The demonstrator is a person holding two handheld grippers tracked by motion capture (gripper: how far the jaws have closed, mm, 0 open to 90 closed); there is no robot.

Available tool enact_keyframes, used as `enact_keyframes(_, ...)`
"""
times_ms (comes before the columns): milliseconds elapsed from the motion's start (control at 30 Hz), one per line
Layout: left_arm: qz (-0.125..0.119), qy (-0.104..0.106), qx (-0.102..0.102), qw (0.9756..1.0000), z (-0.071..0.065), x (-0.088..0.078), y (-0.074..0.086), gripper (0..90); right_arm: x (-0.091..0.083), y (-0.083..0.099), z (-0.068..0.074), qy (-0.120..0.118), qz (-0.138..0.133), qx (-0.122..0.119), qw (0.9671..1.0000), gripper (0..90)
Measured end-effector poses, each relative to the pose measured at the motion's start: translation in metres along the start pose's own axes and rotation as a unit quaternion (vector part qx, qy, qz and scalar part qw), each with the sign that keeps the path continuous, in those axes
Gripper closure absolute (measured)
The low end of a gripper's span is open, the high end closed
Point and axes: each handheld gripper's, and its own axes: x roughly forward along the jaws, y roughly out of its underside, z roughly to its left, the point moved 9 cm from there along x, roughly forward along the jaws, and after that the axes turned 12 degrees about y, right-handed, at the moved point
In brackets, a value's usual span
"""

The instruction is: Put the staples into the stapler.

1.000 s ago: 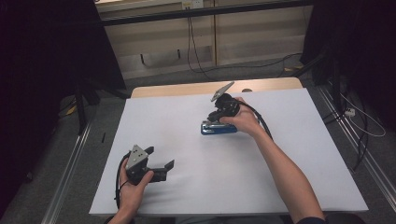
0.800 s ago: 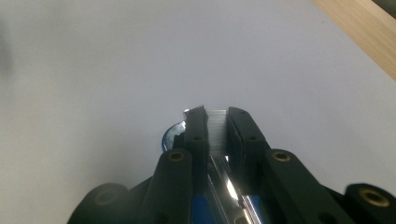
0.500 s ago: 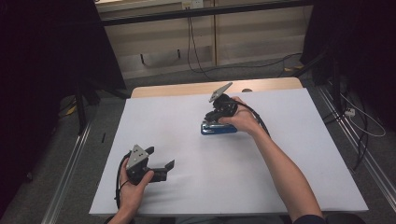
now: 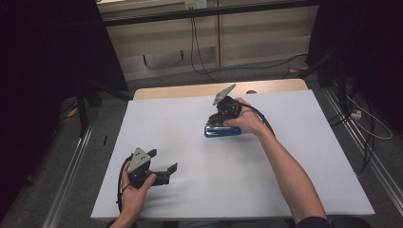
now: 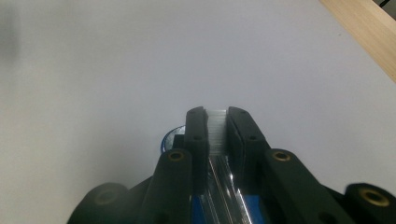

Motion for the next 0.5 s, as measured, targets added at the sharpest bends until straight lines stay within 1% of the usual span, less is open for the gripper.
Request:
enact_keyframes(67,-0.001,0.0,0.0,1.0,-0.0001,0.0,-0.0002,4.9,-0.0001,-0.0007,0.0009,-0.006,-0.008,-0.007,0.9999,79.3)
enact_keyframes(100,0.0,0.0,0.0,1.0,-0.0001,0.0,-0.0001,4.9,0.0,-0.0002,0.0015,-0.006,-0.006,-0.009,0.9999,79.3)
enact_keyframes(133,0.0,0.0,0.001,1.0,-0.0001,-0.0001,-0.0001,4.9,0.0004,-0.0001,0.0015,-0.008,-0.007,-0.02,0.9998,79.3)
enact_keyframes(167,0.001,0.0,0.001,1.0,0.0,-0.0001,0.0,4.8,0.0001,0.0,0.0028,-0.012,-0.006,-0.021,0.9997,79.3)
enact_keyframes(233,-0.001,-0.001,0.0,1.0,-0.0001,-0.0001,-0.0002,4.9,-0.0001,-0.0001,0.0027,-0.013,-0.006,-0.034,0.9993,79.3)
enact_keyframes(300,0.001,0.0,0.0,1.0,0.0001,-0.0001,0.0001,4.9,-0.0008,-0.0003,0.0032,-0.018,-0.008,-0.037,0.9991,79.3)
enact_keyframes(367,0.001,0.0,0.001,1.0,0.0001,0.0,0.0002,4.9,-0.001,0.0004,0.0023,-0.019,-0.006,-0.047,0.9987,79.3)
enact_keyframes(433,0.001,0.0,0.001,1.0,0.0002,0.0,0.0001,4.8,-0.0012,0.0015,0.0026,-0.024,-0.005,-0.052,0.9983,79.3)
enact_keyframes(500,0.002,0.0,0.001,1.0,0.0003,0.0,0.0004,4.8,-0.0006,0.0023,0.0024,-0.023,-0.003,-0.06,0.9979,79.3)
